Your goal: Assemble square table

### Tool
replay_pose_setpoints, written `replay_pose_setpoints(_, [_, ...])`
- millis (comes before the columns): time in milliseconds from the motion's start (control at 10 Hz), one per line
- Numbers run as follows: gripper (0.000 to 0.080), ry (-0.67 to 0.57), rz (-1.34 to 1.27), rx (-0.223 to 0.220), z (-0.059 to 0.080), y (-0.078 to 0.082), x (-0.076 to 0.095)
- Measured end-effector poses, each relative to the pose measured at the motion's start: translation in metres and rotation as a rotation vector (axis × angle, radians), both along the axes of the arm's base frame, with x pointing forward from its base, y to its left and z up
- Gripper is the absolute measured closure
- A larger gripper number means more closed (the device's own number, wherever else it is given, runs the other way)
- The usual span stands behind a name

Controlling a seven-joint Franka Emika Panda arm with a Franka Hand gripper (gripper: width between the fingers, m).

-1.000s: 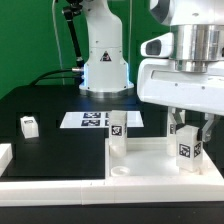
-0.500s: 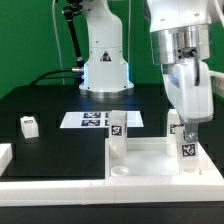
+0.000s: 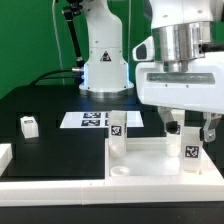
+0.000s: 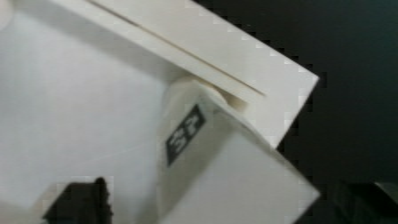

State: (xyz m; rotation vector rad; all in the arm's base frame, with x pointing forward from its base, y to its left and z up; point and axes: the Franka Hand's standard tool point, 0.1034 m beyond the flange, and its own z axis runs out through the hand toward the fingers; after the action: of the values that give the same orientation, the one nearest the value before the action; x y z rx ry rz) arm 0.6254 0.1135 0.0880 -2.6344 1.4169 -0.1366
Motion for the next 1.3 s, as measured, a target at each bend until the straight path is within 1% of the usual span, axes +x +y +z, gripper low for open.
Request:
replay_pose_setpoints(200, [0.0151,-0.007,0.079,-0.015,-0.001,-0.001,0.0])
replay_pose_setpoints(300, [0.0151,-0.013,0.185,-0.042,-0.001,-0.002,0.001])
replay_pose_setpoints(400, [0.015,-0.017,0.407,-0.115,-0.006,0.002,0.005])
replay_pose_setpoints(500, [0.015,0.0,0.583,-0.158,-0.01,0.008,0.009])
replay_pose_setpoints(700, [0.015,-0.006,0.542,-0.157,-0.01,0.005,0.01])
replay_pose_setpoints(800, [0.0278,-0.005,0.543,-0.157,-0.01,0.005,0.01])
replay_pose_setpoints(900, [0.0278,-0.001,0.458,-0.144,-0.01,0.006,0.01])
replay_pose_setpoints(1000, [0.0425,0.003,0.377,-0.134,-0.011,0.005,0.01])
replay_pose_setpoints(1100, [0.0506,0.011,0.322,-0.129,-0.012,0.003,0.009])
replay_pose_setpoints(1200, [0.0506,0.02,0.235,-0.117,-0.013,0.0,0.009])
replay_pose_setpoints(1300, [0.0506,0.032,0.107,-0.105,-0.014,-0.006,0.01])
